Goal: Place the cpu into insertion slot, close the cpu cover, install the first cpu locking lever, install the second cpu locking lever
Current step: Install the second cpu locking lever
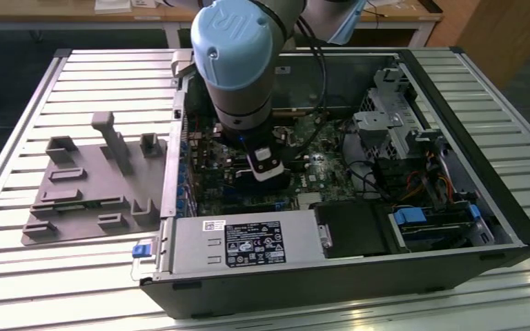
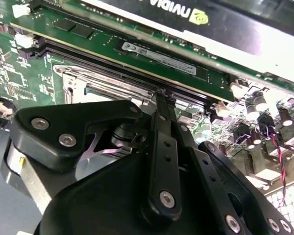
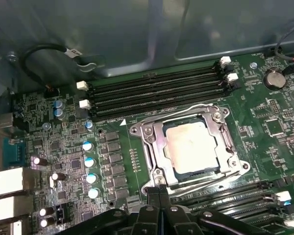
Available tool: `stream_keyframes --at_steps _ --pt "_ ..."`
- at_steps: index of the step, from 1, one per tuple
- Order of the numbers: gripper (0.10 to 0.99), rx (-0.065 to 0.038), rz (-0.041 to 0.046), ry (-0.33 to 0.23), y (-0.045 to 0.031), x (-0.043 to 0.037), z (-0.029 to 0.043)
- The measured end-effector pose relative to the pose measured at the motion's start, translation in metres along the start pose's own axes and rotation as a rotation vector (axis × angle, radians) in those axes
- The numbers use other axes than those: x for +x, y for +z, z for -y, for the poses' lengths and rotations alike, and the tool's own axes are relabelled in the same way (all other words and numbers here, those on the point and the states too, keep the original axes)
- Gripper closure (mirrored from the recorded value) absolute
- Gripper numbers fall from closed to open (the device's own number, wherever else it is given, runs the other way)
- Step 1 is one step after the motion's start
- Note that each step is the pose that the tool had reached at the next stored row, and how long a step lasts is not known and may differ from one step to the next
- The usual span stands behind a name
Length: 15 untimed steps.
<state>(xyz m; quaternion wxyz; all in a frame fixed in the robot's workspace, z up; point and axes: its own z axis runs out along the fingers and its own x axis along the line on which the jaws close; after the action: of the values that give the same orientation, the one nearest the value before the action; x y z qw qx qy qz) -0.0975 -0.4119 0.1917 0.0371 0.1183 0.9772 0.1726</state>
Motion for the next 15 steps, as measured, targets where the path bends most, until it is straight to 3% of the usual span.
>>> stream_keyframes --at_steps 5,15 --pt "0.984 -0.015 -0.0032 0.002 0.0019 0.0008 0.0004" --pt "0.984 -0.017 -0.0038 0.002 0.0050 0.0081 0.0007"
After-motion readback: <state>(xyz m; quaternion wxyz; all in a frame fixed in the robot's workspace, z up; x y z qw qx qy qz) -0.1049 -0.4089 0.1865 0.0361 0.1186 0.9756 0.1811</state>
